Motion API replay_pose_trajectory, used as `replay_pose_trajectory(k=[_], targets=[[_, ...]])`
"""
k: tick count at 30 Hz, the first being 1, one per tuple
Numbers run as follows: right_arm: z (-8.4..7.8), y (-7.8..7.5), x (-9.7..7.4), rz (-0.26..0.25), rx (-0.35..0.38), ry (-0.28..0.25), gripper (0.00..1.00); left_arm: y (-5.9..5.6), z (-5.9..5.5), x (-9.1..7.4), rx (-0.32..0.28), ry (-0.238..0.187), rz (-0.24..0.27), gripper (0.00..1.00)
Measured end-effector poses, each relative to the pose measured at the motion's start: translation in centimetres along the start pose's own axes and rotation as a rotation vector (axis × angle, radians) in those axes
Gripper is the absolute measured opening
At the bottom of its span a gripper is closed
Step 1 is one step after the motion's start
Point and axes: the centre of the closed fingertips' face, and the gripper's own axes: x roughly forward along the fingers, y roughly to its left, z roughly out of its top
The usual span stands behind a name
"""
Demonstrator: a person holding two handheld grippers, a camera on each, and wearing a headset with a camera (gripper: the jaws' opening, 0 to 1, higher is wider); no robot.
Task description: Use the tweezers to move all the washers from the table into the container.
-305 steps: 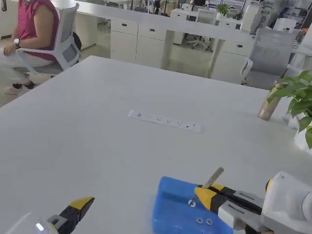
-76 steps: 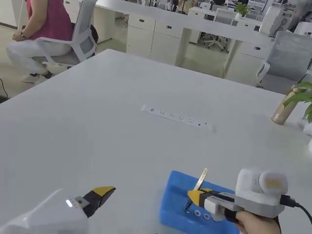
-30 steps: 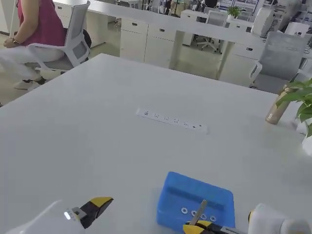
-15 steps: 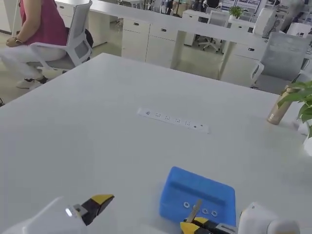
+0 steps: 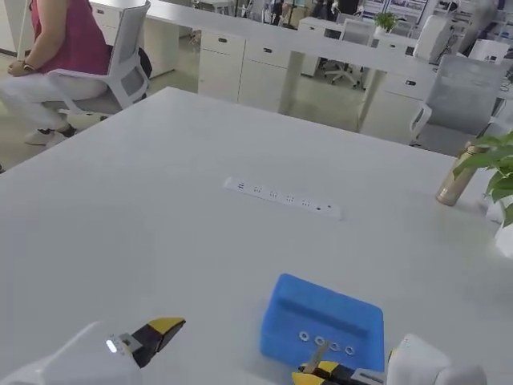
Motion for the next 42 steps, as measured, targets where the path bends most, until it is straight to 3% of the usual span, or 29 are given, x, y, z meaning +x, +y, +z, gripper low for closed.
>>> replay_pose_trajectory(k=[4,6,8,9,13,16,19,25,30,32,35,42], targets=[[-0.1,1.0,0.3,0.014,-0.150,0.040,0.03,-0.1,0.1,0.0,0.000,-0.004,-0.003,0.66],[-0.2,1.2,0.3,0.017,-0.169,0.047,0.03,0.0,0.1,0.0,-0.003,-0.007,-0.001,0.66],[-0.2,0.9,0.2,0.011,-0.142,0.046,0.03,0.0,0.1,-0.1,-0.004,-0.008,0.002,0.66],[-0.1,0.6,0.2,-0.003,-0.069,0.037,0.03,0.0,0.2,-0.1,-0.006,-0.011,0.001,0.66],[0.1,-0.2,-0.1,-0.007,0.089,0.002,0.03,0.0,0.2,-0.1,-0.002,-0.009,0.002,0.66],[1.0,-0.7,-0.8,-0.008,0.094,-0.028,0.03,0.0,0.2,-0.1,-0.004,-0.012,0.003,0.66],[2.8,-0.1,-1.5,0.026,0.106,-0.079,0.03,0.1,0.2,-0.1,-0.005,-0.013,0.005,0.66],[6.5,-0.5,-3.0,0.061,0.134,-0.187,0.03,0.0,0.2,-0.1,-0.001,-0.012,-0.001,0.66],[9.2,-1.5,-3.3,0.048,0.157,-0.248,0.03,0.1,0.2,-0.1,-0.003,-0.013,0.002,0.66],[10.2,-2.6,-3.2,0.032,0.210,-0.282,0.03,0.1,0.2,-0.1,-0.002,-0.013,0.003,0.66],[10.9,-4.0,-2.7,-0.001,0.224,-0.282,0.03,0.1,0.3,-0.2,-0.007,-0.020,0.003,0.66],[10.5,-5.5,-0.1,-0.055,0.211,-0.204,0.03,0.2,0.4,-0.2,-0.013,-0.025,0.006,0.65]])
